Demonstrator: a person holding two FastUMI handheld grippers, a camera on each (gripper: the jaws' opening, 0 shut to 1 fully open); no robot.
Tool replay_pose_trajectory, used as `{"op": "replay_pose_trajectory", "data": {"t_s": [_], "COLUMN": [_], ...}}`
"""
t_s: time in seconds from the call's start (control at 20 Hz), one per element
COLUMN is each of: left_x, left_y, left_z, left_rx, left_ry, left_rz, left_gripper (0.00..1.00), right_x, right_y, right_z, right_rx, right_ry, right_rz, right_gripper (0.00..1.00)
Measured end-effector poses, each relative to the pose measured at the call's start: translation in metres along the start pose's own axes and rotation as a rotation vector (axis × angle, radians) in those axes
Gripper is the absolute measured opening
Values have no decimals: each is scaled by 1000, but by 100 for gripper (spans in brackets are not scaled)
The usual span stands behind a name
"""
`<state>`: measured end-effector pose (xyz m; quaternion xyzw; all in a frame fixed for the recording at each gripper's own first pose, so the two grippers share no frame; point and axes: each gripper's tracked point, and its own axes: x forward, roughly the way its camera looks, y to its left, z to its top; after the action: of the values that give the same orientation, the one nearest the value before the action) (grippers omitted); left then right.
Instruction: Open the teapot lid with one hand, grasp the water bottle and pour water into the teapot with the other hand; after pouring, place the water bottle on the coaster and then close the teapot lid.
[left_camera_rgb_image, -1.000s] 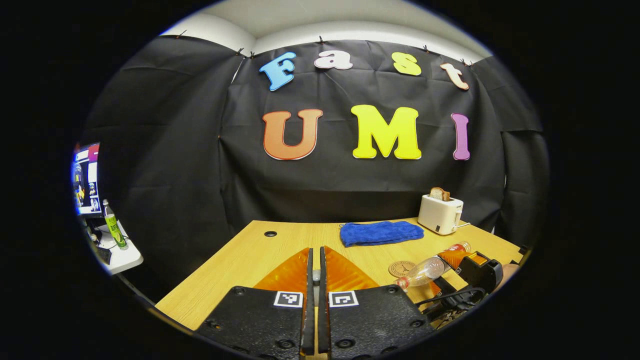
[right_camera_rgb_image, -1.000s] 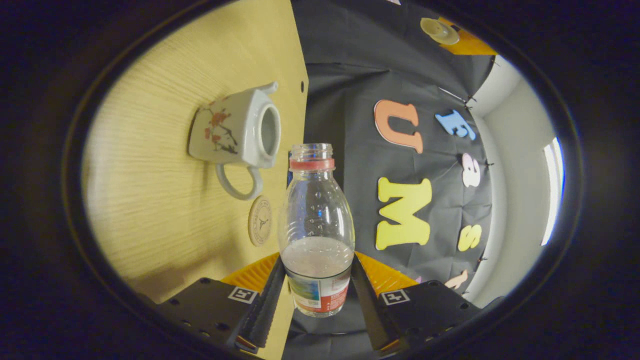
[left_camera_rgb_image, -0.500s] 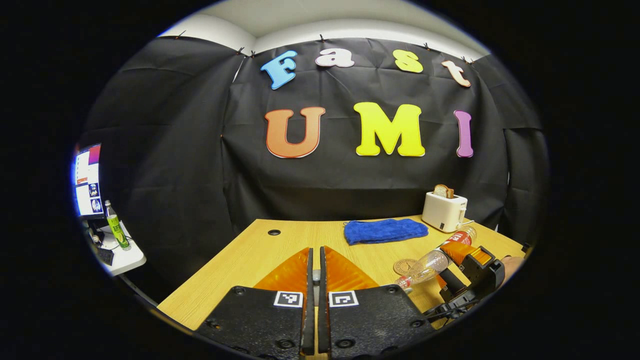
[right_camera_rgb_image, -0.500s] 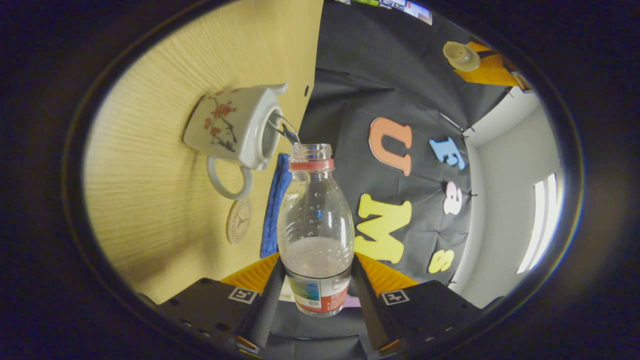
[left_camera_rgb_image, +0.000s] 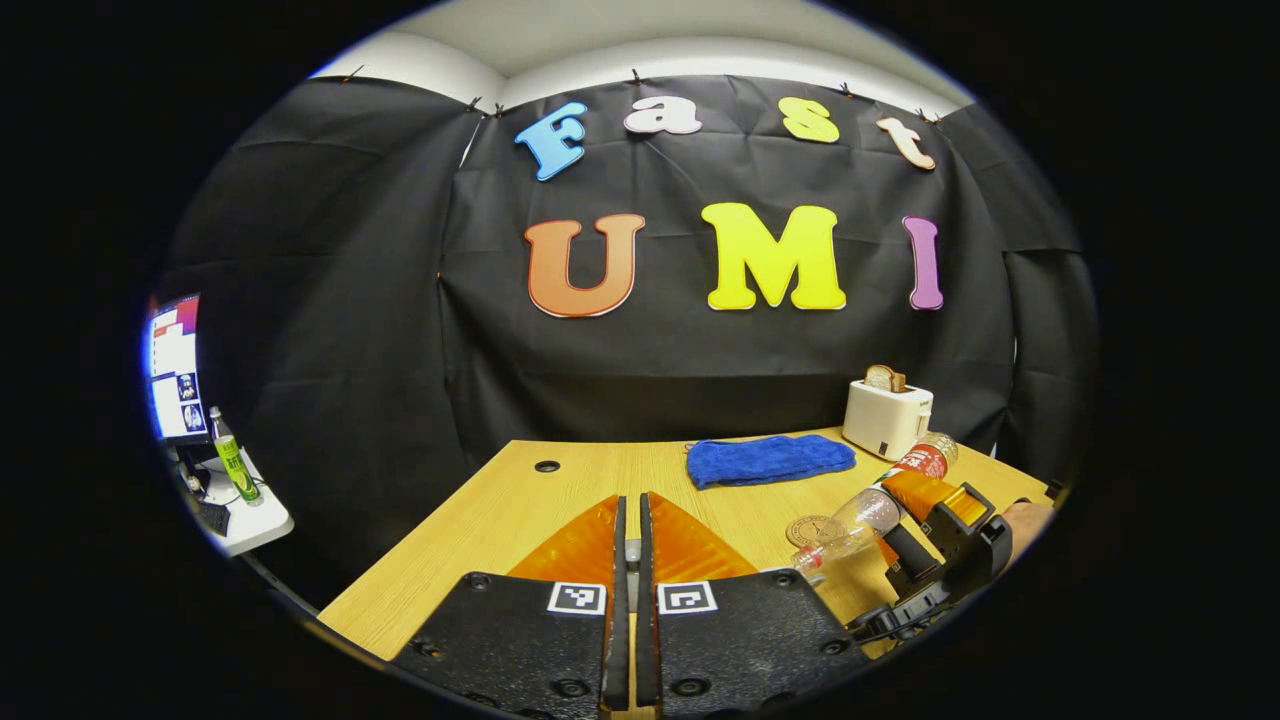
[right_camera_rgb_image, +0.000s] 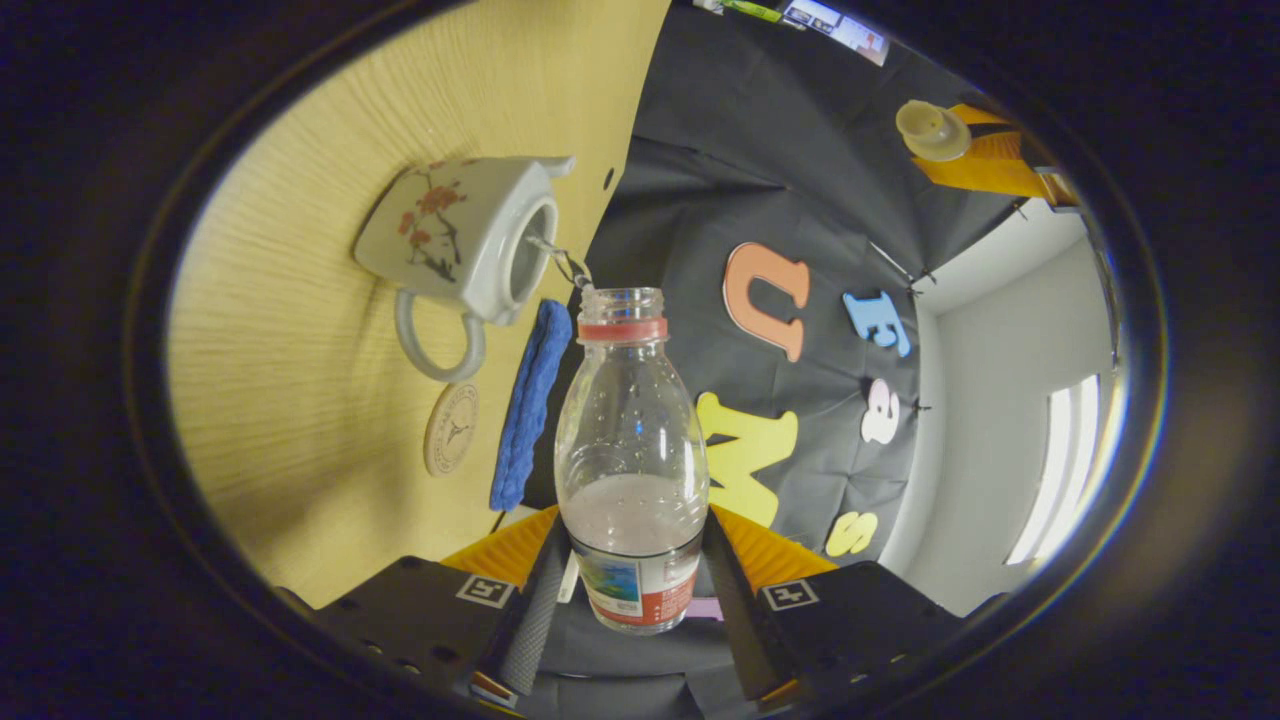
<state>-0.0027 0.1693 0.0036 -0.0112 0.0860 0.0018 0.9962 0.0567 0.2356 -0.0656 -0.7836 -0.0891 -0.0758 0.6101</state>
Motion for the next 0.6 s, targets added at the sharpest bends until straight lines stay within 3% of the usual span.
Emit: {"op": "replay_pose_trajectory", "data": {"t_s": [0.6], "left_x": [1], "left_y": [-5], "left_z": [-1], "left_rx": [28], "left_ry": [3], "left_rz": [-8], "left_gripper": [5], "right_x": [0], "right_y": [-8], "right_z": [2], "right_rx": [-146], "right_ry": [-39], "right_rz": [-92], "right_gripper": [74]}}
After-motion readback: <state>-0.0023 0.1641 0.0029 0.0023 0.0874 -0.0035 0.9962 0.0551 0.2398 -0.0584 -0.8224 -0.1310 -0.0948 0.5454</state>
